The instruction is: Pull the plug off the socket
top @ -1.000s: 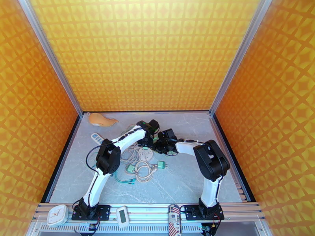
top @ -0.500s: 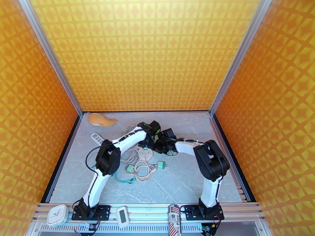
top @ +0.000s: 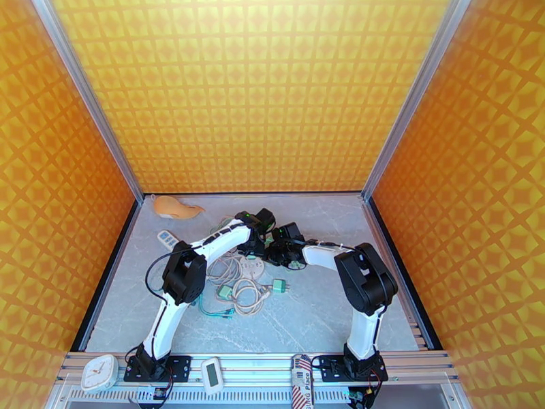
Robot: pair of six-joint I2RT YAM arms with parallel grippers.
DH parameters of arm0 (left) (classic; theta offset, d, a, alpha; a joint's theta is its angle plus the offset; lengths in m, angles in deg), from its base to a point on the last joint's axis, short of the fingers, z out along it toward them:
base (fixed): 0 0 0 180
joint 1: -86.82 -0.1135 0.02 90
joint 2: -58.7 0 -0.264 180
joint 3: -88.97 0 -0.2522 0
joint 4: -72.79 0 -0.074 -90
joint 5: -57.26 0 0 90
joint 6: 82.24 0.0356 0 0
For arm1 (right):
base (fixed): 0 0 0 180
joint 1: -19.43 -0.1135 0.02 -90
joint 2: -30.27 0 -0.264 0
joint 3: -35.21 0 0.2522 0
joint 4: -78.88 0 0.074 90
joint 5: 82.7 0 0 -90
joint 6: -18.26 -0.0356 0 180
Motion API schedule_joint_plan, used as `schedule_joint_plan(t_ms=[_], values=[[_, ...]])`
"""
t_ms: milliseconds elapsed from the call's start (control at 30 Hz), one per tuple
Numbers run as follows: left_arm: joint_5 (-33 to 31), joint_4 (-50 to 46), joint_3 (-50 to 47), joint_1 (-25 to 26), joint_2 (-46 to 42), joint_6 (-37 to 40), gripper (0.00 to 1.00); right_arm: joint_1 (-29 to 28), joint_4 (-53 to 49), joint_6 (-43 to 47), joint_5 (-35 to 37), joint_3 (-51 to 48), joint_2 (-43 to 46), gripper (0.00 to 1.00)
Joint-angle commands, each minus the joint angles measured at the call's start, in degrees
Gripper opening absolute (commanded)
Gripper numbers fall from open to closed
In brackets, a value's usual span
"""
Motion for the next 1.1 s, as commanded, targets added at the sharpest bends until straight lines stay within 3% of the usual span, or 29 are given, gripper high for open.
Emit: schedule_joint_plan(t_ms=[0, 100, 400, 600, 1067], values=[[-0.75, 0.2, 1.01, 2.37, -4.4, 1.99, 0.02, -1.26, -13.11, 1.63, 8.6, -4.3, -5.0, 0.12], [-1.53, -0.15, 2.06, 2.75, -3.94, 2.49, 0.02, -1.26, -12.0, 1.84, 8.16, -4.88, -3.36, 0.13], [2.18, 4.51, -2.68, 2.12, -5.72, 2.18, 0.02, 0.11, -9.72, 3.99, 8.77, -6.43, 10.68, 0.31], [2.84, 4.85, -2.22, 1.83, -5.56, 2.36, 0.02, 0.73, -4.38, 1.8, 5.62, -7.46, 14.22, 0.35], [7.07, 6.59, -2.26, 1.83, -2.93, 2.3, 0.02, 0.6, 10.73, -6.39, -4.78, -9.96, 4.23, 0.37]])
